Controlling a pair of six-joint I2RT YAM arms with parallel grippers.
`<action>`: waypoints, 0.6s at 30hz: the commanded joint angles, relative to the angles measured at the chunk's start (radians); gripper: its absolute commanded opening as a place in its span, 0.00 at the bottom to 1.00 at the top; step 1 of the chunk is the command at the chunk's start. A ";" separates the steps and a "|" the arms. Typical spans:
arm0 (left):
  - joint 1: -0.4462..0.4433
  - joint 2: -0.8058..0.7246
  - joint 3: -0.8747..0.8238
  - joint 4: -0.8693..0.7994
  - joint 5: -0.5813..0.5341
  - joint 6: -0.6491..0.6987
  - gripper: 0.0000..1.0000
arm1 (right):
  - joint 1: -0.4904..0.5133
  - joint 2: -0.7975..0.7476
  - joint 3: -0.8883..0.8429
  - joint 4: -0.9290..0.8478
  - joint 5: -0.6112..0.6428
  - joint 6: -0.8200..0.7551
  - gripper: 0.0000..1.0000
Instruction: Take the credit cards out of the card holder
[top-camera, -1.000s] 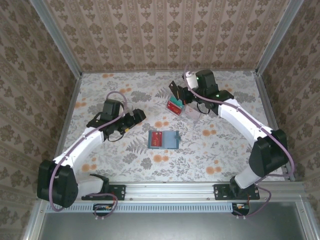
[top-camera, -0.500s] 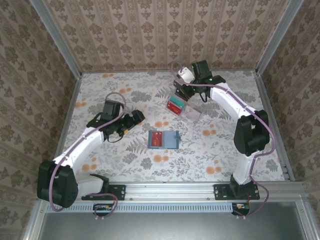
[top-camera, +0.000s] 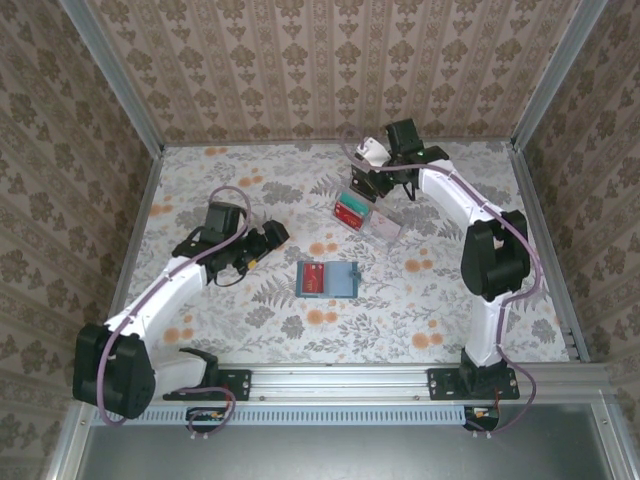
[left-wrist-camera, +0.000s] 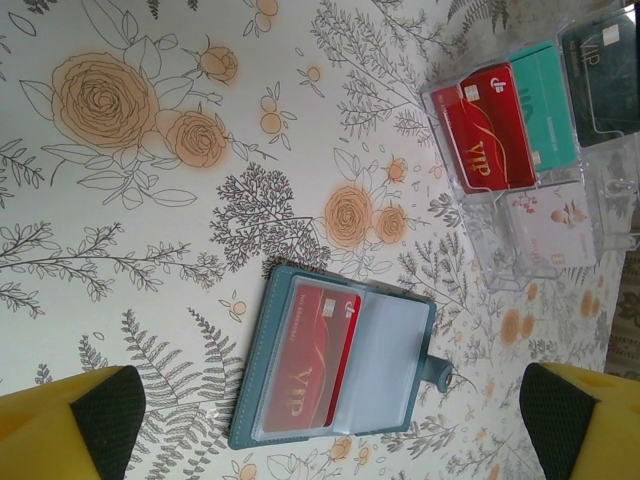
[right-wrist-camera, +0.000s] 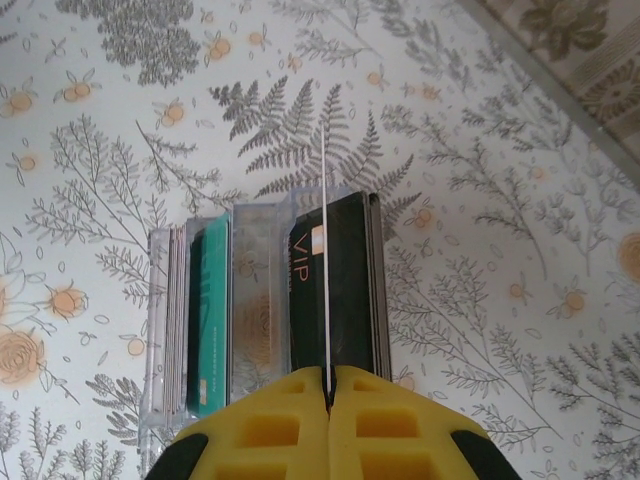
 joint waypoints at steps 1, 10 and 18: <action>0.000 0.019 0.019 -0.028 0.033 -0.003 1.00 | -0.008 0.054 0.073 -0.068 -0.036 -0.042 0.00; 0.004 0.073 0.024 -0.012 0.084 0.010 1.00 | -0.008 0.089 0.095 -0.091 -0.033 -0.067 0.05; 0.005 0.078 0.026 0.004 0.087 0.002 1.00 | -0.013 0.062 0.071 -0.086 -0.032 -0.071 0.19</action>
